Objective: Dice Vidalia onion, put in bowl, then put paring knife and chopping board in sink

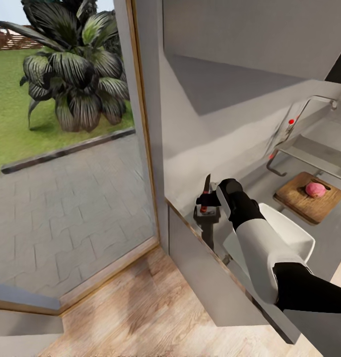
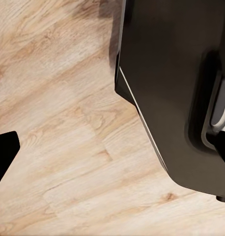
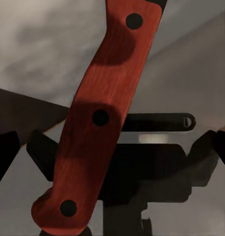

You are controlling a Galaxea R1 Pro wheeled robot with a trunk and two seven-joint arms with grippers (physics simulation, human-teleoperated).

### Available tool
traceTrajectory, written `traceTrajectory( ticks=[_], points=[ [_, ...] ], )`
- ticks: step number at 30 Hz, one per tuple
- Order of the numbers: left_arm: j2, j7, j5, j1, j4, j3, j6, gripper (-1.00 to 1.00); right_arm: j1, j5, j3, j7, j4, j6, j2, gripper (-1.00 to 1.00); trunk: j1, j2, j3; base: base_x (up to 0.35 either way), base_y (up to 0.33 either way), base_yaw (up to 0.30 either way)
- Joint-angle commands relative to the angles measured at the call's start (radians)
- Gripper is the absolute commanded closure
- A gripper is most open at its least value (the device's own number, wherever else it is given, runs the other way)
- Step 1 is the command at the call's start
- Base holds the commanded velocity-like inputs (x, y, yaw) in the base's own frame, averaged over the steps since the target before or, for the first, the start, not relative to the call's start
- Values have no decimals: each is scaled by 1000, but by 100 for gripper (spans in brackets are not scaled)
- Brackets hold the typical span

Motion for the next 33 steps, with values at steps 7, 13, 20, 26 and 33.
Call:
traceTrajectory(
  ticks=[7, 13, 20, 26, 33],
  points=[
    [0, 0, 6, 1, -2, -2, -1, -100, 0, 4, -5, 5, -1, 4, 1, -100, 1, -1, -13, 0, 0, 0],
    [0, 0, 6, 0, -2, -2, -1, -100, 0, 5, -6, 5, -1, 4, 0, -100, 1, -1, -20, 0, 0, 0],
    [0, 0, 6, 1, -2, -2, -1, -100, 0, 6, -6, 2, -1, 5, 0, -100, 1, -1, -22, 0, 0, 0],
    [0, 0, 6, 1, -2, -2, -1, -100, 0, 6, -6, -19, -1, 6, 0, -100, 1, -1, -22, 0, 0, 0],
    [0, 0, 6, 1, -2, -2, -1, -100, 0, 5, -5, -70, 0, 6, 3, -100, 1, -1, -22, 0, 0, 0]
  ],
)
